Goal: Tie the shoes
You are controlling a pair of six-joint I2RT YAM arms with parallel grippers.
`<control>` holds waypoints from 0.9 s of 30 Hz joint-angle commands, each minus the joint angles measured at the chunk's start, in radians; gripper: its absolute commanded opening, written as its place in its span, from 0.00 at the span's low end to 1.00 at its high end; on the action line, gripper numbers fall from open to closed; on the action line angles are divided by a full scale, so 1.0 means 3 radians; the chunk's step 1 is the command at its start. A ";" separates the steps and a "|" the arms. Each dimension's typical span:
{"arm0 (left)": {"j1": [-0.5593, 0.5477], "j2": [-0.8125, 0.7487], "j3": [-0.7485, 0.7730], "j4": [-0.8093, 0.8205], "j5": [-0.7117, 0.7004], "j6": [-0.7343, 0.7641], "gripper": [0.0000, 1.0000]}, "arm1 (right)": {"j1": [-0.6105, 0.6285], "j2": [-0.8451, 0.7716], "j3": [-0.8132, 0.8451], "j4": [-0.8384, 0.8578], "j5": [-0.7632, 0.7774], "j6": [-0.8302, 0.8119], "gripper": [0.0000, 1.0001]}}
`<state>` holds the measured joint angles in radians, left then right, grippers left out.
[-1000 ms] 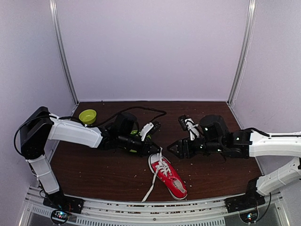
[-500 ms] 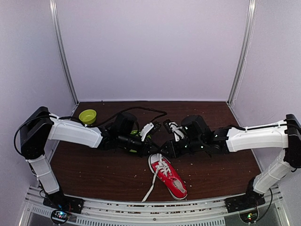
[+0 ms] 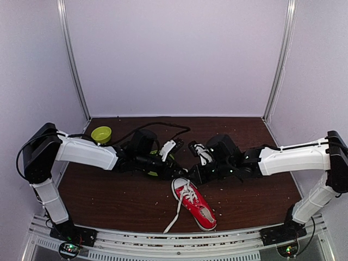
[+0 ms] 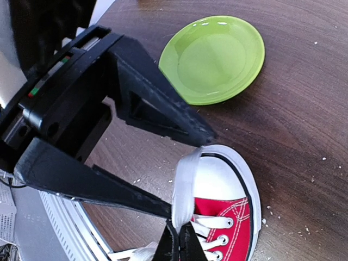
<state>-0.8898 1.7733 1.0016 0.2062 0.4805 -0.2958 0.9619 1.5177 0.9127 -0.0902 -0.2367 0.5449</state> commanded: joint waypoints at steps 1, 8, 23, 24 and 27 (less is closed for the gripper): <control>-0.0076 -0.0280 -0.0289 0.0146 0.0052 -0.0135 0.59 | -0.0039 -0.0071 -0.0013 0.0112 0.0250 0.0112 0.00; -0.0260 -0.0482 -0.0656 0.0245 0.0109 -0.0148 0.54 | -0.0047 -0.0086 -0.0055 0.0152 0.0277 0.0172 0.00; -0.0347 0.0011 -0.0280 0.0116 0.0169 -0.0012 0.46 | -0.0061 -0.0181 -0.0110 0.0150 0.0312 0.0194 0.00; -0.0350 0.0036 -0.0267 0.0120 0.0181 -0.0011 0.43 | -0.0062 -0.0181 -0.0108 0.0145 0.0312 0.0194 0.00; -0.0353 0.0040 -0.0265 0.0127 0.0203 -0.0016 0.16 | -0.0060 -0.0186 -0.0121 0.0135 0.0333 0.0207 0.00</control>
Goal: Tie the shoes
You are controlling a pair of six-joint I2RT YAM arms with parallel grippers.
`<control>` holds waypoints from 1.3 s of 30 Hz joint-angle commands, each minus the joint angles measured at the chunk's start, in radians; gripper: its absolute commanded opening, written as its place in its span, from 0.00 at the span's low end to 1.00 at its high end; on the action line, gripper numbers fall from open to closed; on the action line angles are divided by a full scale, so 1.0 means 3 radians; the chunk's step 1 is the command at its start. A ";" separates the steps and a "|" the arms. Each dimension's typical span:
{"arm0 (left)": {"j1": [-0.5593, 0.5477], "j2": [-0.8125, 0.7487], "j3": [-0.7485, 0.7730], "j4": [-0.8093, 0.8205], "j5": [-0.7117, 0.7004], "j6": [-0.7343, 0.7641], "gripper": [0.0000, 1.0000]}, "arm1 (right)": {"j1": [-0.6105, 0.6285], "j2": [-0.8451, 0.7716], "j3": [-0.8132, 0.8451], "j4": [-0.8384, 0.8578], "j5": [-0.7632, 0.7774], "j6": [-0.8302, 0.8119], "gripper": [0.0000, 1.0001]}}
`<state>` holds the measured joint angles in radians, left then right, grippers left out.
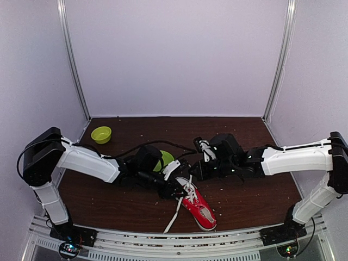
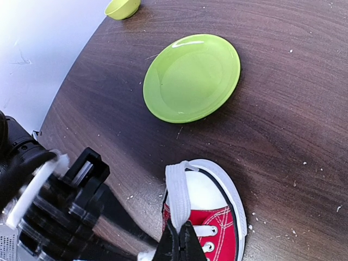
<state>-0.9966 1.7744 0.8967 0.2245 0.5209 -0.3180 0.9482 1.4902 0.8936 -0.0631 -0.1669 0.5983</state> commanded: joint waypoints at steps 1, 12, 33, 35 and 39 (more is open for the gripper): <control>0.0004 0.0023 0.0080 0.0044 0.0067 0.0058 0.09 | -0.0016 -0.0101 -0.0066 0.0042 0.0130 0.0034 0.00; -0.0060 -0.0444 -0.0418 -0.0320 0.0212 -0.0097 0.00 | -0.0276 -0.0644 -0.0529 -0.0267 0.0732 0.0305 0.00; 0.0009 0.0479 0.0161 -0.0717 -0.0178 -0.0265 0.00 | -0.0884 -0.1168 -0.1516 -0.0429 0.0558 0.0554 0.00; 0.0113 0.0536 0.0241 -0.0667 -0.0165 -0.0263 0.00 | -0.0884 -0.1164 -0.1531 -0.0384 0.0544 0.0564 0.00; 0.0253 0.0639 0.0423 -0.0556 -0.0110 -0.0259 0.00 | -0.0885 -0.1131 -0.1559 -0.0317 0.0537 0.0602 0.00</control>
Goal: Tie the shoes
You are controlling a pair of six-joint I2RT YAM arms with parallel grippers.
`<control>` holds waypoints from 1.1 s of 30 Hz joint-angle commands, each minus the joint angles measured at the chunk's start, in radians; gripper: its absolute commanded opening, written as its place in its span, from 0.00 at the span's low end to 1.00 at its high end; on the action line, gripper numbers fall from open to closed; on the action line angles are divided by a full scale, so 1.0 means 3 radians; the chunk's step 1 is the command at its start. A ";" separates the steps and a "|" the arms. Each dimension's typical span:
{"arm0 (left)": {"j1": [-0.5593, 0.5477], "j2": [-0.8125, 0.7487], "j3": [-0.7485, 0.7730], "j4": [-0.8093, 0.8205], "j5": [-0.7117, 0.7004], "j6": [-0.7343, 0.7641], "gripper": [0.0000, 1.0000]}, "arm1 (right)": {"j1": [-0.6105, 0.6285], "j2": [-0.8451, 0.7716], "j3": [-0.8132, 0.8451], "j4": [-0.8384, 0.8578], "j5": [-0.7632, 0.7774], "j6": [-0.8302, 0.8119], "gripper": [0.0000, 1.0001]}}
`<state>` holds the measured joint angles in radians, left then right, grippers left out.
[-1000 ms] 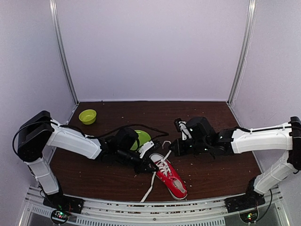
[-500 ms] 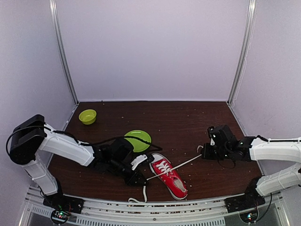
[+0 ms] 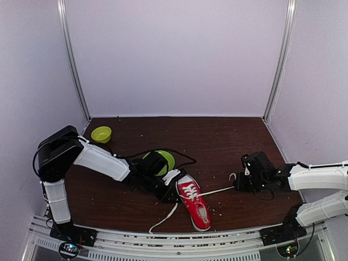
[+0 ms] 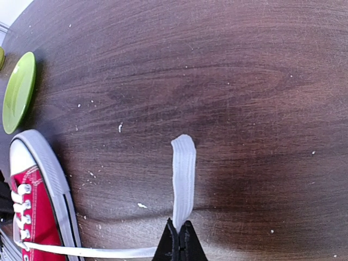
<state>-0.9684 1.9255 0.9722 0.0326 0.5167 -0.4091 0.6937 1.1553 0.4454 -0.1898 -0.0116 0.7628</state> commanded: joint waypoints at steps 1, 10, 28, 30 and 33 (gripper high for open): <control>0.0175 0.0163 0.0214 0.0110 -0.0075 0.0042 0.00 | -0.0037 -0.0014 -0.0068 0.0110 0.0017 0.0068 0.00; 0.0249 0.0089 -0.0016 0.0138 -0.0069 0.0125 0.00 | -0.0040 -0.0195 -0.0090 -0.0070 0.0402 0.0195 0.00; 0.0252 -0.0495 -0.0752 -0.0107 -0.0137 0.0210 0.00 | -0.0057 -0.0255 -0.0274 -0.0292 0.0508 0.0465 0.00; 0.0252 -0.0505 -0.0727 -0.0007 -0.0081 0.0163 0.00 | -0.0061 -0.0279 -0.0278 -0.0255 0.0465 0.0463 0.00; 0.0248 -0.0616 -0.0694 0.0265 0.0001 0.0088 0.00 | -0.0063 -0.0357 -0.0208 -0.0212 0.0371 0.0354 0.00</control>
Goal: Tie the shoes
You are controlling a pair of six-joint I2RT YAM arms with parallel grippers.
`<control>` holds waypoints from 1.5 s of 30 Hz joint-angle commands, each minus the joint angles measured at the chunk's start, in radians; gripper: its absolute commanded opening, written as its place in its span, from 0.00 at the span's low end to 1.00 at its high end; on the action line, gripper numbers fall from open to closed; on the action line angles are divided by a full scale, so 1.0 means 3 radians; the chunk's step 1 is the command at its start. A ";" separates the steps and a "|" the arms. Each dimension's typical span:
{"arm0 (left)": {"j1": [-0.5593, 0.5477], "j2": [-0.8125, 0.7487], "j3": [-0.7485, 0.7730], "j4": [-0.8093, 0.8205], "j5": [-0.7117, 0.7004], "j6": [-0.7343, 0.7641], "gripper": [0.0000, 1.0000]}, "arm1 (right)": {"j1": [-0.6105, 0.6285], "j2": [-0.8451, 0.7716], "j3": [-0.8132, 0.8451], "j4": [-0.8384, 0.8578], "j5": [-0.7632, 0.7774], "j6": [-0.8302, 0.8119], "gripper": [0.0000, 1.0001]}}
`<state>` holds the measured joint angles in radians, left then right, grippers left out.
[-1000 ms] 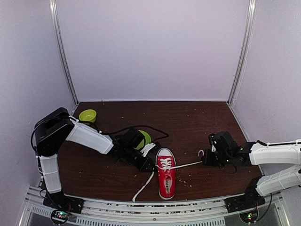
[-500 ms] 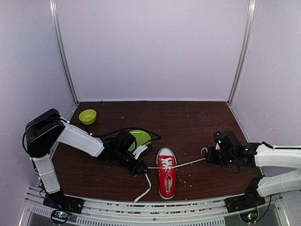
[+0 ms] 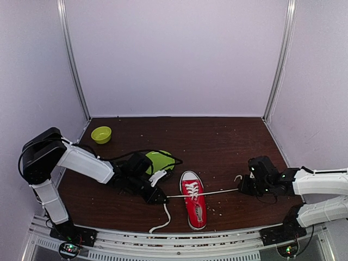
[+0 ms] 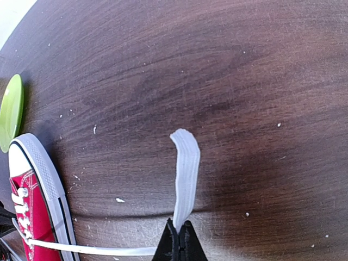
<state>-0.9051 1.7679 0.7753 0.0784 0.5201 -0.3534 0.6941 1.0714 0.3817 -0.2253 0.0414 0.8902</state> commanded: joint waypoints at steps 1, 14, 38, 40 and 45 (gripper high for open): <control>0.0036 -0.0147 -0.0034 0.0216 0.0021 -0.0119 0.00 | -0.0068 -0.0091 0.0051 -0.0099 0.0154 -0.0115 0.00; -0.0272 -0.0218 0.0211 0.0653 0.0098 0.0153 0.00 | 0.0242 0.1009 0.1863 0.0177 -0.0426 -0.0640 0.00; -0.0426 -0.0417 0.0115 0.0548 -0.0278 0.0294 0.00 | 0.0677 0.0684 0.0641 0.1619 -0.1675 -0.1438 0.63; -0.0424 -0.0414 0.0115 0.0543 -0.0273 0.0294 0.00 | 0.0726 0.0792 0.0700 0.1640 -0.1711 -0.1549 0.61; -0.0424 -0.0407 0.0118 0.0509 -0.0252 0.0299 0.00 | 0.0740 0.1137 0.0930 0.1640 -0.1984 -0.1754 0.53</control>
<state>-1.0294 1.6653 0.8127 0.2134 0.4442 -0.2779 0.9112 1.3521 0.6014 0.2104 -0.4641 0.4404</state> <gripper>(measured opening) 0.010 0.545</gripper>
